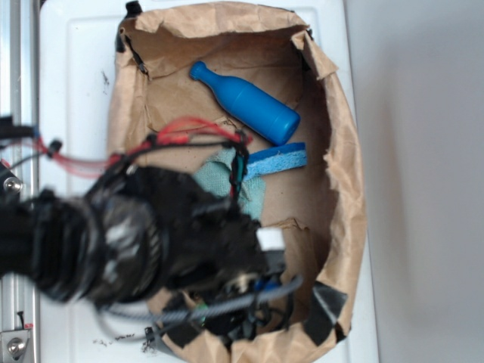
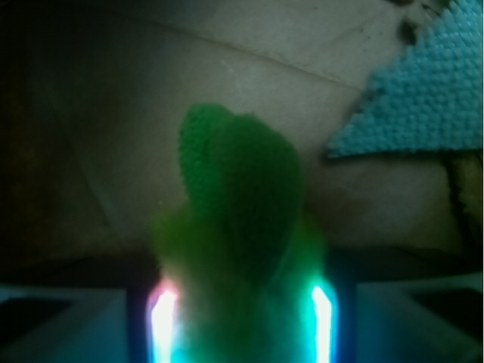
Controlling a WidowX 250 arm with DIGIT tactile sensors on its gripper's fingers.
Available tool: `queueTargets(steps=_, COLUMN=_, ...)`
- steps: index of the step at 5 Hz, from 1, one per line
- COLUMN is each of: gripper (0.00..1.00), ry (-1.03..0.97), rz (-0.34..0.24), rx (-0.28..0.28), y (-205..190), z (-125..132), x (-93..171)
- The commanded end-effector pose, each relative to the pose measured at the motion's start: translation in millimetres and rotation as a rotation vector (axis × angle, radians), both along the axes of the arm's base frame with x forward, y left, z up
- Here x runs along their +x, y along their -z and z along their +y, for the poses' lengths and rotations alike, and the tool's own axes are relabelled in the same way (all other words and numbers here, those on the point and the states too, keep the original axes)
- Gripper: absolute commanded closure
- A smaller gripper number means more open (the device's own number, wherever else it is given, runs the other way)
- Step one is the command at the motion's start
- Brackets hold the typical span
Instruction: Grab the green animal.
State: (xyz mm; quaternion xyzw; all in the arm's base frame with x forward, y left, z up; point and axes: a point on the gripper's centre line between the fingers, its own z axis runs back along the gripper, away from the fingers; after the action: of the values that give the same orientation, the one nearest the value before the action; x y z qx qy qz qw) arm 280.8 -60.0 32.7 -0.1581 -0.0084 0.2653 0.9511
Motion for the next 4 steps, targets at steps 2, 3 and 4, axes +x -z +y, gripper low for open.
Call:
queueTargets(steps=2, gripper=1.00, ry=-0.207, rz=-0.054, rx=0.099, y=-102.5, z=59.4, x=19.6)
queueTargets(steps=3, gripper=1.00, ry=-0.218, rz=-0.094, rx=0.135, y=-134.0, z=76.5, x=11.8)
queueTargets(steps=4, gripper=1.00, ry=-0.259, rz=-0.089, rx=0.108, y=-155.3, z=92.9, x=11.1)
